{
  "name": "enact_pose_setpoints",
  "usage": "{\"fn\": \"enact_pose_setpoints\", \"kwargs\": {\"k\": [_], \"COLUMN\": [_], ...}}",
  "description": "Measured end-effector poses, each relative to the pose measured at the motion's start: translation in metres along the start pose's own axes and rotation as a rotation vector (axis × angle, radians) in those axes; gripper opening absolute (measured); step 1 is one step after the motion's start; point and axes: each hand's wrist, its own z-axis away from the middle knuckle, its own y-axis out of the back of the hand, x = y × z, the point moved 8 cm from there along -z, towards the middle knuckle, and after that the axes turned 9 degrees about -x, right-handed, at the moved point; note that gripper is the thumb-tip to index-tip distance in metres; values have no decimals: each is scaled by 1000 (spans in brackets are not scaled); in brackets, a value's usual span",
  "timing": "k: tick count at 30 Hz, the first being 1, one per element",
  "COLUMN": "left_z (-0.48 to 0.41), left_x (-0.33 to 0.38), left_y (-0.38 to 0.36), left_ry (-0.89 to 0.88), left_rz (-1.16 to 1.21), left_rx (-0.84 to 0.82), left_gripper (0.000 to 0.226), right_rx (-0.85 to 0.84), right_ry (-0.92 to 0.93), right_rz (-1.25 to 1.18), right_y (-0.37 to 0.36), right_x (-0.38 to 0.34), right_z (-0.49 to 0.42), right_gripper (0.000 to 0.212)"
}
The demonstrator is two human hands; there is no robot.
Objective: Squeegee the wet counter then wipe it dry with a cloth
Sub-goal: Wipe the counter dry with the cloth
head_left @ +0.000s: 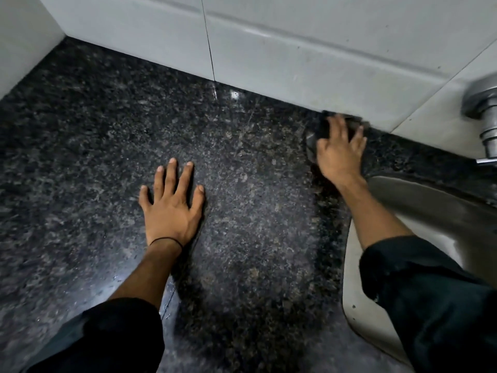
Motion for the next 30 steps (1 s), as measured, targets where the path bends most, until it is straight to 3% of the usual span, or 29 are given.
{"fn": "enact_pose_setpoints", "kwargs": {"k": [3, 5, 7, 11, 13, 15, 17, 21, 25, 27, 30], "left_z": [-1, 0, -1, -1, 1, 3, 4, -1, -3, -1, -1], "left_x": [0, 0, -1, -7, -10, -12, -14, -9, -4, -3, -3], "left_y": [1, 1, 0, 3, 2, 0, -2, 1, 0, -1, 1], "left_ry": [4, 2, -4, -14, -15, -18, -10, 1, 0, -1, -5], "left_rz": [-10, -7, 9, 18, 26, 37, 42, 30, 25, 30, 28], "left_rx": [4, 5, 1, 21, 27, 23, 18, 11, 3, 0, -4], "left_gripper": [57, 57, 56, 53, 51, 50, 51, 50, 51, 51, 51], "right_rx": [31, 68, 47, -154, -215, -216, -182, -78, -50, -51, -124], "right_ry": [-184, -198, -29, 511, 753, 857, 783, 294, 68, 113, 422], "right_rz": [-156, -199, -151, 72, 171, 208, 232, 194, 93, 119, 235], "right_y": [-1, -10, -25, -74, -89, -83, -63, -2, 0, -18, -59], "right_x": [-3, -34, -85, -185, -190, -159, -109, 14, 26, -5, -69], "right_z": [2, -1, -1, 47, 84, 96, 71, 1, 15, 49, 133], "right_gripper": [60, 59, 58, 53, 50, 50, 52, 55, 55, 56, 56]}}
